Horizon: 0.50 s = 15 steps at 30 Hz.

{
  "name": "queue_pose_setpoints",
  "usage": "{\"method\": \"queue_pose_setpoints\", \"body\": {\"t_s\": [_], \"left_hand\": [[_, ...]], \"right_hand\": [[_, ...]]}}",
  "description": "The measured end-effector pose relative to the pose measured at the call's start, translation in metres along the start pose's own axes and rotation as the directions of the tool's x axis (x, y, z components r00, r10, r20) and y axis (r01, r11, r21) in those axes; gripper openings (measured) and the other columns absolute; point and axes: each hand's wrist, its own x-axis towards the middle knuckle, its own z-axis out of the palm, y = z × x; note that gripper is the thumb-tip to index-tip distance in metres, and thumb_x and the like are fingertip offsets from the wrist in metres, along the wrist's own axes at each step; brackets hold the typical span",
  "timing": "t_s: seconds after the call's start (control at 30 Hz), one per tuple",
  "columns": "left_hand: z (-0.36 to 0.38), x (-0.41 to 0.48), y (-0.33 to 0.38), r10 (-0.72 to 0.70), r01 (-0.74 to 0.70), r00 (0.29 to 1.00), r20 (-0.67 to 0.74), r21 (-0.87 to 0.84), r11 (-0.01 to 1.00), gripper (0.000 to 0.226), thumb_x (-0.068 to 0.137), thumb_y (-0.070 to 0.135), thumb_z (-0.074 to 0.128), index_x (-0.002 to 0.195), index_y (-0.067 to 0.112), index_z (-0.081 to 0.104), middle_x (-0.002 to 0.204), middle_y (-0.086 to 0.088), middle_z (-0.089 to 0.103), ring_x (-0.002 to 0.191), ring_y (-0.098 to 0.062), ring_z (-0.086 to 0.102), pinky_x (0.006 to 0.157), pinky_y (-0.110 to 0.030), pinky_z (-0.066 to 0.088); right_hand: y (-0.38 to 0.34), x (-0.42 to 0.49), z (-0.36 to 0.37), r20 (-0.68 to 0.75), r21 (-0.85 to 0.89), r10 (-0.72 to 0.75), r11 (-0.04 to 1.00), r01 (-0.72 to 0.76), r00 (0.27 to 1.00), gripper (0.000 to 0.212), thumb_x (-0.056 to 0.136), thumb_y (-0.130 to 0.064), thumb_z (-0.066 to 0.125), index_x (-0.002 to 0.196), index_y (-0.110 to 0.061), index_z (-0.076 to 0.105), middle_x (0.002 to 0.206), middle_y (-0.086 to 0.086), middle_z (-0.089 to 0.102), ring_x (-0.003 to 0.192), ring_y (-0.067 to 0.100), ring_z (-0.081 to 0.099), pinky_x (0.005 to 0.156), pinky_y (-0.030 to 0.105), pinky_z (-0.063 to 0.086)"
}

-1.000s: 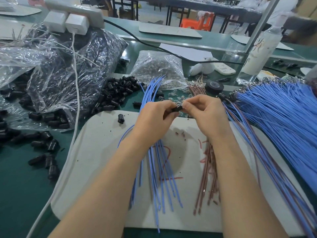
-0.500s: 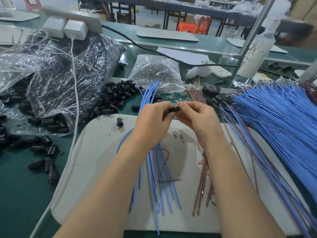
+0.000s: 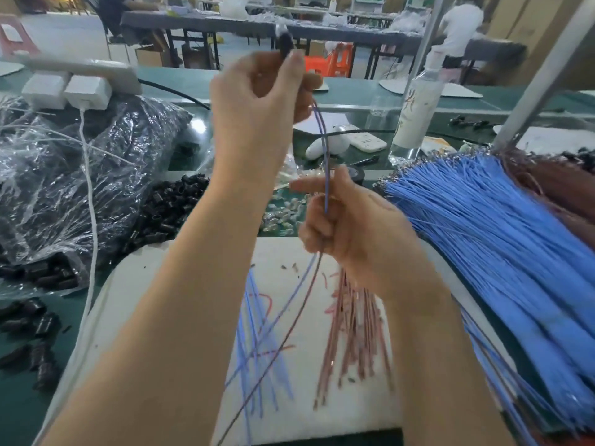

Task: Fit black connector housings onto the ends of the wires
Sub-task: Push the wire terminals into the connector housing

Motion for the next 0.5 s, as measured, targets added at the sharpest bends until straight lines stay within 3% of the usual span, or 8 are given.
{"method": "queue_pose_setpoints", "body": {"t_s": [0.1,0.2,0.27,0.33,0.4,0.5], "left_hand": [[0.032,0.012,0.003,-0.067,0.058,0.997,-0.031,-0.233,0.971,0.01,0.094,0.015,0.057,0.084,0.015,0.06,0.072,0.001,0.07,0.061,-0.004,0.062,0.061,-0.019,0.051],[0.075,0.01,-0.033,-0.317,0.317,0.948,0.043,-0.248,0.916,0.009,0.093,0.012,0.058,0.085,0.014,0.057,0.066,0.001,0.063,0.055,-0.005,0.061,0.057,-0.023,0.052],[0.105,-0.004,-0.07,-0.527,0.563,0.825,0.202,-0.227,0.794,0.016,0.094,0.0,0.051,0.08,0.008,0.052,0.061,-0.004,0.054,0.053,-0.012,0.057,0.057,-0.024,0.05],[0.125,-0.027,-0.105,-0.636,0.731,0.669,0.384,-0.186,0.657,0.03,0.096,-0.007,0.038,0.069,0.006,0.041,0.062,-0.008,0.041,0.059,-0.016,0.045,0.057,-0.021,0.042],[0.132,-0.045,-0.134,-0.703,0.73,0.612,0.361,0.083,0.678,0.028,0.094,0.0,0.046,0.067,0.008,0.045,0.066,-0.008,0.048,0.062,-0.018,0.05,0.061,-0.024,0.048],[0.121,-0.043,-0.141,-0.568,0.424,0.77,0.29,0.433,0.795,0.009,0.089,0.011,0.056,0.092,0.004,0.061,0.085,-0.01,0.063,0.081,-0.029,0.065,0.08,-0.042,0.056]], "right_hand": [[-0.037,-0.038,-0.029,-0.232,-0.25,-0.116,0.967,0.056,0.966,0.031,0.098,-0.026,0.045,0.084,-0.022,0.072,0.054,-0.005,0.042,0.042,0.007,0.033,0.037,0.014,0.028],[-0.055,-0.059,-0.064,-0.523,-0.6,-0.26,0.789,-0.134,0.812,0.021,0.098,-0.02,0.049,0.082,-0.023,0.062,0.049,-0.007,0.054,0.037,0.007,0.037,0.036,0.014,0.03],[-0.046,-0.06,-0.09,-0.607,-0.753,-0.34,0.535,-0.383,0.718,0.012,0.096,-0.02,0.051,0.09,-0.015,0.06,0.064,-0.003,0.067,0.053,0.01,0.058,0.053,0.024,0.045],[-0.024,-0.055,-0.11,-0.661,-0.75,-0.349,0.307,-0.586,0.665,0.016,0.096,-0.02,0.052,0.1,-0.008,0.062,0.096,0.014,0.07,0.093,0.026,0.064,0.078,0.035,0.045],[-0.002,-0.05,-0.121,-0.705,-0.704,-0.311,0.203,-0.68,0.637,0.021,0.096,-0.023,0.052,0.105,-0.006,0.061,0.111,0.019,0.065,0.108,0.034,0.058,0.085,0.038,0.042],[0.014,-0.046,-0.124,-0.712,-0.687,-0.344,0.163,-0.708,0.612,0.017,0.095,-0.027,0.054,0.1,-0.012,0.06,0.108,0.014,0.065,0.103,0.032,0.058,0.074,0.035,0.039]]}}
